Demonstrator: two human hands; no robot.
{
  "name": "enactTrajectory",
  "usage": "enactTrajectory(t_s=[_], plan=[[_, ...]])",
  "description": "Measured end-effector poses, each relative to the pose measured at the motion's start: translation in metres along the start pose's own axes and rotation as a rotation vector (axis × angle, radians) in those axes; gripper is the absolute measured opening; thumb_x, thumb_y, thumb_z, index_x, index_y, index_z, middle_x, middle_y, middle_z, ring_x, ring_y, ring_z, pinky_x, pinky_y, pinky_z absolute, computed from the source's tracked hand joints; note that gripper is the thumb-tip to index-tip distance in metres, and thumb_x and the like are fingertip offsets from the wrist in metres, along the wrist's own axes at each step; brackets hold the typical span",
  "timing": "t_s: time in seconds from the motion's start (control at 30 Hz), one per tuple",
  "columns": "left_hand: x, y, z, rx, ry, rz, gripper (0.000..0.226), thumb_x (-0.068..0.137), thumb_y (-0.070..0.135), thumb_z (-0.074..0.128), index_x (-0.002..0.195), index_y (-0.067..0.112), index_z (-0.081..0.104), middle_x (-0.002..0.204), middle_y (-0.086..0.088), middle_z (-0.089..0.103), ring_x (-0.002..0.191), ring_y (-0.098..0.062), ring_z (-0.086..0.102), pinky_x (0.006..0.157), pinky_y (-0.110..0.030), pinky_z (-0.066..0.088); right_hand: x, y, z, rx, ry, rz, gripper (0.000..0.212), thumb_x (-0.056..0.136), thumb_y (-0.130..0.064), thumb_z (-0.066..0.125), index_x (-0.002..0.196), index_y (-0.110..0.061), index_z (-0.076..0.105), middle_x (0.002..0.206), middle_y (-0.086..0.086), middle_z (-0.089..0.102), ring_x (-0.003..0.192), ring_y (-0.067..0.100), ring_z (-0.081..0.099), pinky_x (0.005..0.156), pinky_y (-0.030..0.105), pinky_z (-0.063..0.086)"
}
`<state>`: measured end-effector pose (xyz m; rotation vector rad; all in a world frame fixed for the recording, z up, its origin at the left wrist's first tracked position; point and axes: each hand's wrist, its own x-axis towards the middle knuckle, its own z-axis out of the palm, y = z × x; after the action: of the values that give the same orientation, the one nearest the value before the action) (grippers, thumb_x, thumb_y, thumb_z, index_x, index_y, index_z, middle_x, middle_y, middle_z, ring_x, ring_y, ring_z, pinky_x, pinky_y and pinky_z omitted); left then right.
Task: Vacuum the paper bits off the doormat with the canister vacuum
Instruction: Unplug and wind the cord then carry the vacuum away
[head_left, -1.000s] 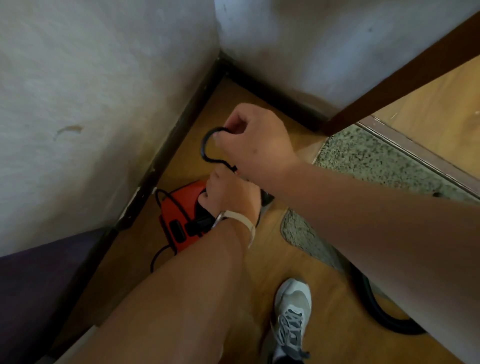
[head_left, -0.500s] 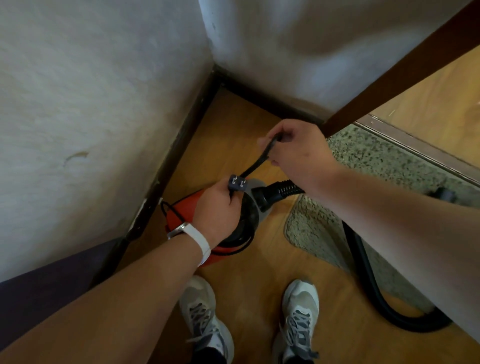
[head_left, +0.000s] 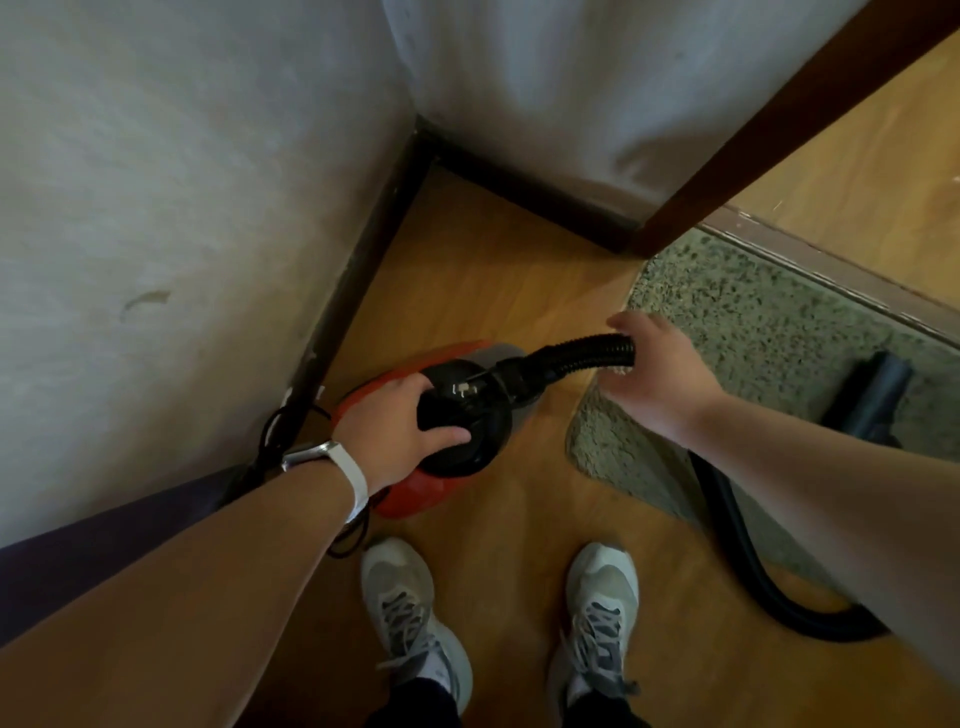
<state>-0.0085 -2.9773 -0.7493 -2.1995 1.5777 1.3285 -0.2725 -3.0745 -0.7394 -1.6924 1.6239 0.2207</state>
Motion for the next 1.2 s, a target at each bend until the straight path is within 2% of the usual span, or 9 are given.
enactTrajectory(t_s=[0.1, 0.23, 0.4, 0.53, 0.6, 0.7, 0.83, 1.0, 1.2], plan=[[0.004, -0.009, 0.008, -0.061, 0.009, 0.027, 0.061, 0.073, 0.064, 0.073, 0.119, 0.027, 0.058, 0.113, 0.007, 0.063, 0.103, -0.015, 0.062, 0.089, -0.041, 0.055, 0.003, 0.035, 0.011, -0.129, -0.053, 0.074, 0.077, 0.082, -0.032, 0.072, 0.149, -0.021, 0.034, 0.138, 0.005, 0.044, 0.129, 0.028, 0.042, 0.105, 0.044, 0.042], [0.007, -0.014, 0.018, 0.038, -0.002, 0.121, 0.053, 0.078, 0.054, 0.076, 0.117, 0.022, 0.061, 0.11, 0.006, 0.056, 0.099, -0.014, 0.058, 0.088, -0.037, 0.052, 0.007, 0.06, 0.023, -0.182, -0.089, 0.052, 0.09, 0.081, -0.032, 0.076, 0.153, -0.022, 0.024, 0.148, 0.004, 0.037, 0.136, 0.029, 0.037, 0.111, 0.046, 0.038], [0.014, -0.018, 0.028, 0.017, 0.018, 0.188, 0.023, 0.084, 0.044, 0.073, 0.093, 0.024, 0.065, 0.089, 0.007, 0.064, 0.085, -0.01, 0.062, 0.077, -0.039, 0.054, 0.031, 0.07, 0.034, -0.154, -0.041, 0.031, 0.084, 0.079, -0.03, 0.076, 0.148, -0.02, 0.03, 0.137, 0.004, 0.045, 0.129, 0.028, 0.043, 0.107, 0.047, 0.041], [0.014, -0.018, 0.031, -0.077, -0.009, 0.139, 0.027, 0.086, 0.036, 0.073, 0.11, 0.024, 0.067, 0.097, 0.011, 0.07, 0.091, -0.006, 0.063, 0.078, -0.024, 0.052, 0.039, 0.078, 0.051, -0.019, -0.001, 0.151, 0.06, 0.081, -0.017, 0.074, 0.132, -0.019, 0.044, 0.112, 0.002, 0.048, 0.108, 0.027, 0.053, 0.089, 0.035, 0.043], [0.015, -0.018, 0.031, -0.073, -0.017, 0.123, 0.028, 0.086, 0.035, 0.073, 0.112, 0.025, 0.067, 0.096, 0.013, 0.07, 0.09, -0.005, 0.063, 0.074, -0.018, 0.049, 0.03, 0.089, 0.06, 0.057, 0.01, 0.251, 0.053, 0.083, -0.014, 0.072, 0.128, -0.018, 0.045, 0.107, 0.003, 0.049, 0.096, 0.026, 0.053, 0.084, 0.035, 0.044], [0.015, -0.016, 0.03, -0.027, -0.041, 0.096, 0.022, 0.085, 0.034, 0.073, 0.105, 0.025, 0.068, 0.09, 0.012, 0.07, 0.086, -0.005, 0.065, 0.073, -0.022, 0.053, 0.013, 0.109, 0.07, 0.11, -0.015, 0.372, 0.048, 0.086, -0.014, 0.069, 0.126, -0.018, 0.042, 0.11, 0.009, 0.057, 0.089, 0.027, 0.055, 0.082, 0.039, 0.05], [0.016, -0.015, 0.031, 0.022, -0.059, 0.079, 0.02, 0.085, 0.035, 0.073, 0.102, 0.026, 0.066, 0.087, 0.011, 0.07, 0.085, -0.007, 0.066, 0.076, -0.027, 0.056, 0.01, 0.121, 0.071, 0.131, -0.113, 0.404, 0.037, 0.092, -0.018, 0.065, 0.12, -0.018, 0.041, 0.098, 0.007, 0.059, 0.077, 0.025, 0.059, 0.066, 0.032, 0.045], [0.018, -0.021, 0.04, -0.01, -0.015, 0.081, 0.018, 0.084, 0.033, 0.073, 0.099, 0.026, 0.066, 0.088, 0.011, 0.07, 0.084, -0.002, 0.064, 0.076, -0.031, 0.057, 0.015, 0.134, 0.087, 0.223, -0.101, 0.405, 0.044, 0.086, -0.015, 0.072, 0.127, -0.016, 0.057, 0.101, 0.005, 0.062, 0.086, 0.024, 0.06, 0.074, 0.03, 0.046], [0.013, -0.017, 0.039, -0.023, 0.027, 0.092, 0.014, 0.084, 0.032, 0.072, 0.096, 0.027, 0.066, 0.086, 0.012, 0.069, 0.082, -0.003, 0.064, 0.072, -0.029, 0.055, -0.023, 0.144, 0.107, 0.374, -0.07, 0.443, 0.048, 0.091, -0.023, 0.069, 0.135, -0.017, 0.05, 0.111, 0.007, 0.063, 0.087, 0.022, 0.055, 0.076, 0.031, 0.042]])
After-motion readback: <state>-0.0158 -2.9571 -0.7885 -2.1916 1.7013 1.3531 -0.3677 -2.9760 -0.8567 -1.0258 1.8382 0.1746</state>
